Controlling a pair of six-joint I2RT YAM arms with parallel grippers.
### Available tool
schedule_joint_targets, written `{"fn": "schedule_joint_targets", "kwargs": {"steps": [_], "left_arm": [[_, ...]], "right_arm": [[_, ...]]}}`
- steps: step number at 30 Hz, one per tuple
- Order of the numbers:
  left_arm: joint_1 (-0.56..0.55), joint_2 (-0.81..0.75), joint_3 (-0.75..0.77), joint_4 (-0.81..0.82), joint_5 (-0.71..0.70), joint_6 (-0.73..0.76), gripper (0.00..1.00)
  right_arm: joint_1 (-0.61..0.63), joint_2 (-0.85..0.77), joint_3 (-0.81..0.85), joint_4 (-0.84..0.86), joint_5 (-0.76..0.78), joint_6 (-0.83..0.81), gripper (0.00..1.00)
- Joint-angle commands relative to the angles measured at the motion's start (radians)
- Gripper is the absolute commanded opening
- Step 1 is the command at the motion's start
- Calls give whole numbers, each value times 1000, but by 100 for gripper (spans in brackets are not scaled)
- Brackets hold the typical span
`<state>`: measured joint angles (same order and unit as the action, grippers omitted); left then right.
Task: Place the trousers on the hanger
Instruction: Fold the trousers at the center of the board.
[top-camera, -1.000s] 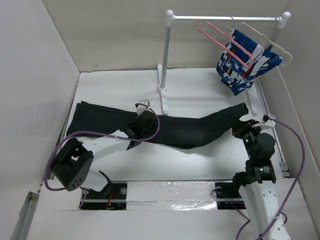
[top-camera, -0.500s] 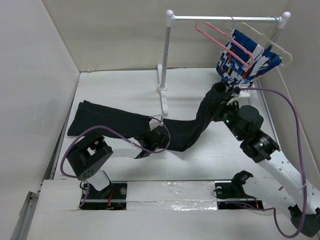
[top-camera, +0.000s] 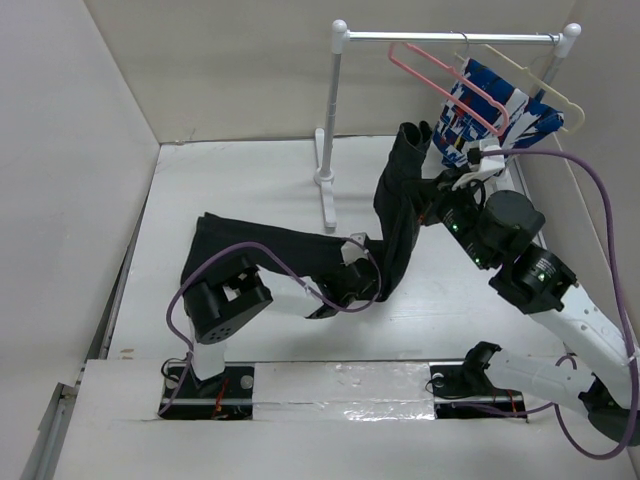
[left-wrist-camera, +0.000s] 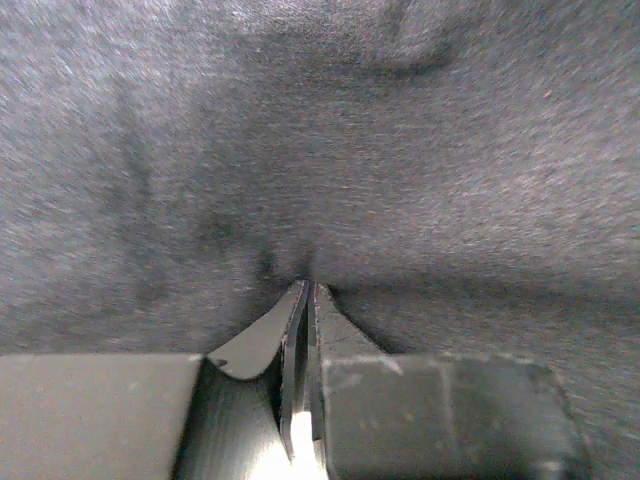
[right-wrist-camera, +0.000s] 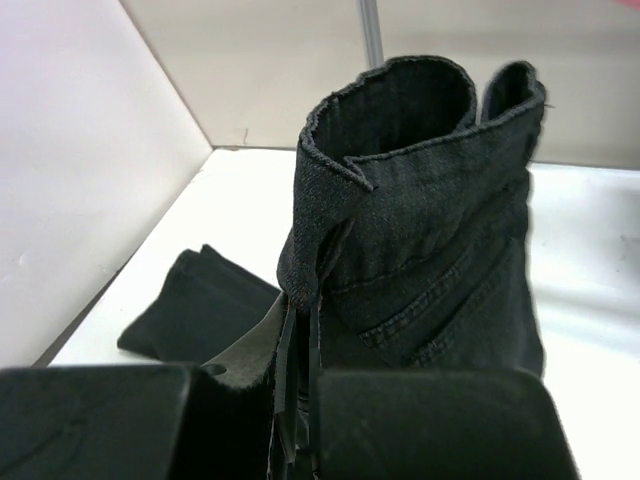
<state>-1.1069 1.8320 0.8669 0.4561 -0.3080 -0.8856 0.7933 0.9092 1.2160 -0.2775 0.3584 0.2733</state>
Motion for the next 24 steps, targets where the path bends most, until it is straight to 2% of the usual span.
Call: {"fn": "schedule_joint_targets", "kwargs": {"steps": [1,3,5,6,8,9,10,12,14,17,19,22,24], "left_arm": [[-25,15,56,21,61,-1,0],[-25,7,82,18,76,8,0],[-25,-36,92,-34,23,28,1],[-25,-62,66,-54,1,39,17],[28,-161,31,-68,10,92,35],[54,-201,12,-77,21,108,49],[80,-302,-20,-117,21,123,55],[143,-422,-45,-180,-41,145,56],[217,-613,-71,-264,-86,149,55],[315,-850,-69,-377,-65,180,54],[421,-990,-37,-462,-36,221,54],[566,-1127,33,-583,38,270,53],[613,-1174,78,-638,41,293,52]], "right_arm": [[6,-10,115,86,-7,-28,0],[6,0,116,86,-27,-26,0],[-3,13,105,109,-44,-22,0],[-3,19,108,107,-52,-20,0],[-3,36,112,106,-65,-20,0],[-3,42,112,110,-65,-20,0],[-3,48,112,126,-67,-20,0],[-3,77,120,133,-73,-19,0],[-3,105,145,143,-85,-19,0],[20,172,194,162,-93,-20,0],[47,250,229,173,-95,-22,0],[116,383,318,201,-55,-39,0],[150,463,379,230,-12,-48,0]]}}
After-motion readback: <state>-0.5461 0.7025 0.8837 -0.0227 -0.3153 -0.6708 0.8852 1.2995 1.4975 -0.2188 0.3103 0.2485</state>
